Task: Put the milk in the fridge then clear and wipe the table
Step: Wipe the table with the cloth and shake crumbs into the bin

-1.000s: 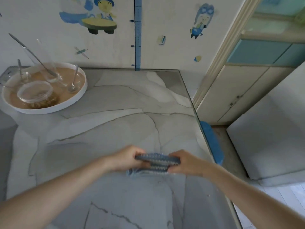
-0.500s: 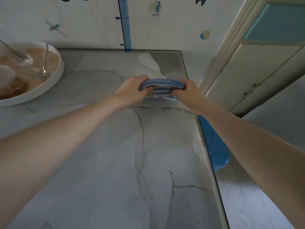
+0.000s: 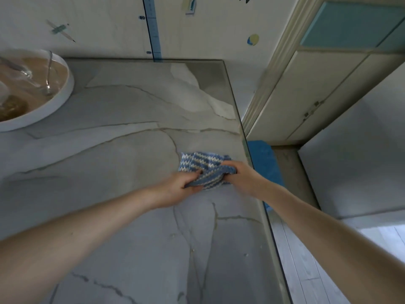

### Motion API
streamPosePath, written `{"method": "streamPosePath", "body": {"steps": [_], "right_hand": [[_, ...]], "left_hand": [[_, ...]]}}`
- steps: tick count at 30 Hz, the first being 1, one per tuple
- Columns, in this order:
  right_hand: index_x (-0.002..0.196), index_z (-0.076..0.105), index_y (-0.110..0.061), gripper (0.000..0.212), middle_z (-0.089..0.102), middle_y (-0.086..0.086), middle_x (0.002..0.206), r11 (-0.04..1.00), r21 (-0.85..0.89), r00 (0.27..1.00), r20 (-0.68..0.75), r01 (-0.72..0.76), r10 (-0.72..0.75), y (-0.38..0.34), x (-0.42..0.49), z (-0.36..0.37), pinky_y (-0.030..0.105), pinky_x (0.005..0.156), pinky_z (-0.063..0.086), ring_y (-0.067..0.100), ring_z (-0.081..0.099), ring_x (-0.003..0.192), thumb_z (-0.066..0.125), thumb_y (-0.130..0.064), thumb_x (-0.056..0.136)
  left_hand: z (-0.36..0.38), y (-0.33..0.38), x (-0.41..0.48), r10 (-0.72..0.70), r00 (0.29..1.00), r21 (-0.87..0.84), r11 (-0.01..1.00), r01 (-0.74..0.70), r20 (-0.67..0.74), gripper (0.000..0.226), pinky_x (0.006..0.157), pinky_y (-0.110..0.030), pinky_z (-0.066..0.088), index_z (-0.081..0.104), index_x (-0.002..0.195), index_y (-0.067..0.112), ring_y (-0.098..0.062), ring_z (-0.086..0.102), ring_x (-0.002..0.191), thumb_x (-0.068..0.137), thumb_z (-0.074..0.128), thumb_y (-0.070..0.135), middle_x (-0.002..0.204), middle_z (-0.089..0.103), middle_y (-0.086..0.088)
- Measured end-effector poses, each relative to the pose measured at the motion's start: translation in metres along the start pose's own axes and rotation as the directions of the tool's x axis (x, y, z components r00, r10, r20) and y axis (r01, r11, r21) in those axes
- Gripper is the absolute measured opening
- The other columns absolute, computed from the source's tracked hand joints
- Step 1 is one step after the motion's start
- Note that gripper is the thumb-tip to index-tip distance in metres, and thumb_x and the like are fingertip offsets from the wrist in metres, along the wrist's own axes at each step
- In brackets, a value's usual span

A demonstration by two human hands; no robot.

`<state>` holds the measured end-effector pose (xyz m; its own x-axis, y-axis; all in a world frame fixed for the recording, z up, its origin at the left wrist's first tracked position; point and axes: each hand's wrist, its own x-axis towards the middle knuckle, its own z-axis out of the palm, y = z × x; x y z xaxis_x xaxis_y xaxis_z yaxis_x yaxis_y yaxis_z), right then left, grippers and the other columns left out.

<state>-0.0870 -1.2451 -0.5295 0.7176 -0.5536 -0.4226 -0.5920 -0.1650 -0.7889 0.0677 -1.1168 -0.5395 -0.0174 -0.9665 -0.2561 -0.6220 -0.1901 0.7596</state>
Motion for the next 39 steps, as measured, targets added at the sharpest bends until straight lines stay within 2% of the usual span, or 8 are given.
{"method": "streamPosePath", "body": {"steps": [4, 10, 16, 20, 26, 31, 36, 39], "right_hand": [[0.087, 0.065, -0.009, 0.025, 0.062, 0.013, 0.09, 0.992, 0.1, 0.997, 0.043, -0.072, 0.067, 0.013, -0.051, 0.015, 0.038, 0.085, 0.046, 0.023, 0.056, 0.089, 0.053, 0.012, 0.081], [0.07, 0.056, -0.006, 0.029, 0.053, 0.001, 0.068, 0.965, 0.202, 0.985, 0.053, -0.169, 0.161, 0.017, -0.119, 0.031, 0.007, 0.056, 0.043, -0.004, 0.054, 0.057, 0.043, 0.02, 0.078], [0.082, 0.063, -0.005, 0.02, 0.059, 0.003, 0.078, 0.954, 0.125, 0.959, 0.107, -0.274, 0.261, 0.025, -0.163, 0.044, 0.022, 0.073, 0.044, 0.01, 0.055, 0.077, 0.048, 0.0, 0.07], [0.082, 0.061, -0.006, 0.017, 0.056, 0.004, 0.078, 0.947, 0.073, 0.943, 0.148, -0.312, 0.299, 0.017, -0.178, 0.038, 0.024, 0.075, 0.04, 0.012, 0.052, 0.078, 0.047, -0.004, 0.073], [0.088, 0.06, -0.003, 0.018, 0.063, 0.008, 0.088, 0.937, 0.293, 0.982, 0.035, -0.189, 0.187, -0.027, -0.154, 0.011, 0.037, 0.092, 0.048, 0.02, 0.059, 0.088, 0.045, 0.005, 0.085], [0.09, 0.063, -0.014, 0.022, 0.067, 0.004, 0.09, 0.821, 0.571, 0.998, -0.051, 0.012, 0.021, -0.076, -0.096, -0.005, 0.034, 0.084, 0.052, 0.017, 0.064, 0.086, 0.053, 0.004, 0.081], [0.093, 0.06, -0.014, 0.03, 0.062, 0.006, 0.093, 0.923, 0.367, 0.989, -0.121, 0.12, -0.08, -0.1, -0.029, 0.017, 0.034, 0.087, 0.046, 0.017, 0.057, 0.09, 0.047, 0.01, 0.082], [0.101, 0.058, -0.012, 0.032, 0.059, 0.005, 0.093, 0.976, 0.202, 0.994, -0.085, 0.086, -0.07, -0.091, -0.008, 0.039, 0.022, 0.078, 0.046, 0.014, 0.054, 0.086, 0.048, 0.01, 0.08]], "left_hand": [[0.033, 0.012, -0.032, 0.044, 0.994, -0.034, 0.999, -0.041, 0.101, 0.075, 0.093, -0.036, 0.044, 0.058, 0.109, -0.001, -0.02, 0.058, 0.107, 0.074, 0.03, 0.059, 0.113, 0.063, -0.014], [0.068, 0.034, -0.065, 0.118, 0.973, -0.094, 0.99, -0.101, 0.199, 0.064, 0.092, -0.031, 0.043, 0.058, 0.109, 0.0, -0.009, 0.053, 0.104, 0.079, 0.037, 0.053, 0.113, 0.063, -0.011], [0.092, 0.049, -0.088, 0.147, 0.955, -0.106, 0.987, -0.123, 0.258, 0.018, 0.066, -0.016, 0.034, 0.054, 0.085, -0.002, 0.004, 0.038, 0.075, 0.09, 0.048, 0.014, 0.073, 0.047, 0.003], [0.082, 0.059, -0.089, 0.171, 0.939, -0.088, 0.985, -0.151, 0.298, 0.021, 0.06, -0.015, 0.029, 0.044, 0.071, 0.013, -0.001, 0.037, 0.069, 0.091, 0.051, 0.015, 0.066, 0.039, 0.01], [0.014, 0.072, -0.072, 0.092, 0.995, -0.178, 0.981, -0.083, 0.042, 0.021, 0.055, -0.016, 0.034, 0.051, 0.068, 0.023, 0.004, 0.041, 0.05, 0.087, 0.059, 0.029, 0.061, 0.048, 0.006], [-0.059, 0.068, -0.05, 0.08, 0.952, -0.062, 0.993, -0.103, -0.296, 0.028, 0.054, -0.02, 0.033, 0.057, 0.076, 0.005, -0.002, 0.043, 0.058, 0.087, 0.059, 0.031, 0.067, 0.052, -0.008], [-0.086, 0.027, -0.05, 0.111, 0.89, 0.141, 0.989, -0.053, -0.442, 0.05, 0.057, -0.025, 0.025, 0.058, 0.084, -0.002, -0.016, 0.05, 0.069, 0.075, 0.043, 0.046, 0.071, 0.054, -0.01], [-0.071, 0.001, -0.057, -0.003, 0.93, 0.169, 0.983, 0.07, -0.367, 0.036, 0.059, -0.025, 0.024, 0.055, 0.088, 0.003, -0.022, 0.056, 0.077, 0.085, 0.048, 0.038, 0.077, 0.053, -0.007]]}}
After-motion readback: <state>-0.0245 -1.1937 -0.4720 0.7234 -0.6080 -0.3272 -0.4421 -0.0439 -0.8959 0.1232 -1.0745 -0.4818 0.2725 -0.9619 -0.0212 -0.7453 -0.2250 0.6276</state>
